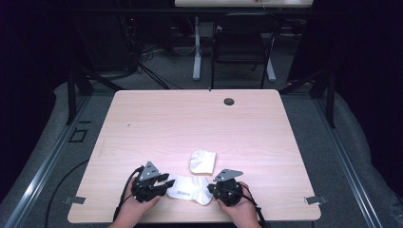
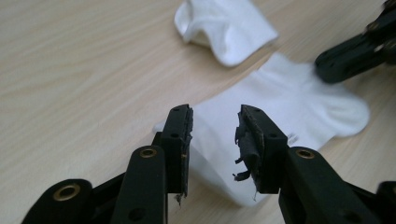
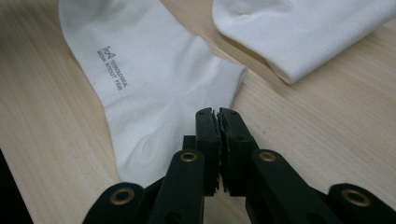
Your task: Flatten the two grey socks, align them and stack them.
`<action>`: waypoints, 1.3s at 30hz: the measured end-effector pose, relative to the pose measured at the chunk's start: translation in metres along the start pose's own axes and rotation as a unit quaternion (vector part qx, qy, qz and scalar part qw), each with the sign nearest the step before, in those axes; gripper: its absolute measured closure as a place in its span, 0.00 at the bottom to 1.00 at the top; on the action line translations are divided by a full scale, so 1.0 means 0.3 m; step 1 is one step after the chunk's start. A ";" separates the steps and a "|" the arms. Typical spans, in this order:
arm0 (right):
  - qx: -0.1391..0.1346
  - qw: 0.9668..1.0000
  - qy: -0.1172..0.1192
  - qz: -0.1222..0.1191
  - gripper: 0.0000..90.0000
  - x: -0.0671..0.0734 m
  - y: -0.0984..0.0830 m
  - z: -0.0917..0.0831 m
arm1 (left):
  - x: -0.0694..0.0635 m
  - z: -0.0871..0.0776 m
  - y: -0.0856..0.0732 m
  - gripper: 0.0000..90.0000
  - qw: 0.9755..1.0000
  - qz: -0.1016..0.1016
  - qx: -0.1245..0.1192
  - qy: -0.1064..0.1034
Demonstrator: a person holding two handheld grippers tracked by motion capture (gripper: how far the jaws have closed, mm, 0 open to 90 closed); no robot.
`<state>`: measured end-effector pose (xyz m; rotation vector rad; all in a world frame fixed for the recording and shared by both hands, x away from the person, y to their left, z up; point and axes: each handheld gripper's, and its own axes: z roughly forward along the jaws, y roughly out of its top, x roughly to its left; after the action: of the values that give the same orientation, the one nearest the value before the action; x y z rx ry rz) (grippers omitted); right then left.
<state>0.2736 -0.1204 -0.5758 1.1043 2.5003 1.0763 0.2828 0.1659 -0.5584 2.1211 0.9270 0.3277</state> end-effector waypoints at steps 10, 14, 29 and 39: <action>0.002 1.000 -0.001 0.007 0.97 -0.011 -0.007 -0.010 | 0.017 0.001 -0.061 0.65 0.999 -0.014 0.045 -0.003; 0.003 1.000 -0.001 0.010 0.97 -0.014 -0.008 -0.012 | 0.006 0.003 -0.075 0.65 0.999 0.000 0.048 -0.001; 0.011 1.000 -0.008 -0.002 0.96 -0.012 -0.009 -0.020 | -0.050 -0.016 -0.093 0.93 0.998 0.014 0.058 -0.006; 0.008 1.000 -0.007 -0.001 0.96 -0.010 -0.009 -0.018 | -0.041 -0.055 -0.053 0.94 1.000 0.014 0.003 0.011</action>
<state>0.2719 -0.1268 -0.5743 1.1097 2.5024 1.0459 0.2578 0.1732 -0.5587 2.1417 0.9117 0.3631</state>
